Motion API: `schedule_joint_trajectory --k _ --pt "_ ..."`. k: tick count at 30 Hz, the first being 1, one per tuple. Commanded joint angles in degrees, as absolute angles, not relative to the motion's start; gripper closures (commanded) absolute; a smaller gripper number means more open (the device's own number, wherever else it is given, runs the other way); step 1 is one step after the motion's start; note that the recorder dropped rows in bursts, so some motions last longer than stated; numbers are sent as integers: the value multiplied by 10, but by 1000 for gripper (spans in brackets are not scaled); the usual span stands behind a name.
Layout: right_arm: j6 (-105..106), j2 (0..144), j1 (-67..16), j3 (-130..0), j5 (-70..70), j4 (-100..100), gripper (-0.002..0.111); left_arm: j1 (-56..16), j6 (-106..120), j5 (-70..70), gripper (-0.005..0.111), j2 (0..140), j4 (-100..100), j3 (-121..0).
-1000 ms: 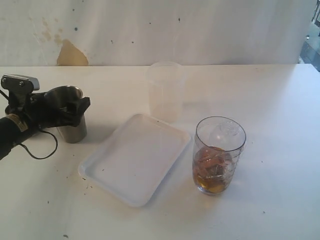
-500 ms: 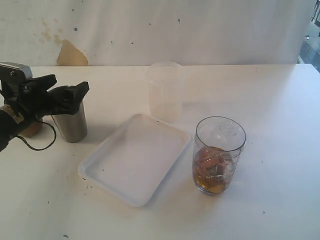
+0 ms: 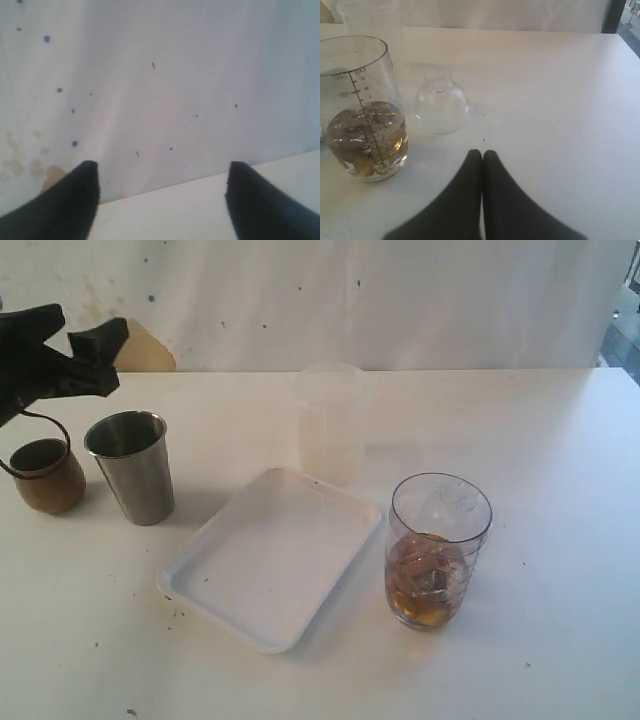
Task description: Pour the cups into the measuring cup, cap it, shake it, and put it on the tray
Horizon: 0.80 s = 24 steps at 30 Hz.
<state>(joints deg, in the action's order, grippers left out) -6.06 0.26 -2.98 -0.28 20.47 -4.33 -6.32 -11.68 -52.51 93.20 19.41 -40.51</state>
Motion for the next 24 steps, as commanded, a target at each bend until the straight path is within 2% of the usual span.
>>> schedule_joint_trajectory --k 1,4,5,17,24 --pt "-63 0 -26 0 201 -45 108 -63 -120 -378 72 836 180 -407" --pt "-63 0 -26 0 201 -45 108 -63 -120 -285 103 773 183 -407" --pt "-63 0 -26 0 201 -45 108 -63 -120 -252 106 750 185 -407" --pt "-63 0 -26 0 201 -45 108 -63 -121 72 106 477 180 -407" --pt "-63 0 -26 0 201 -45 108 -63 -115 166 107 312 134 -407"
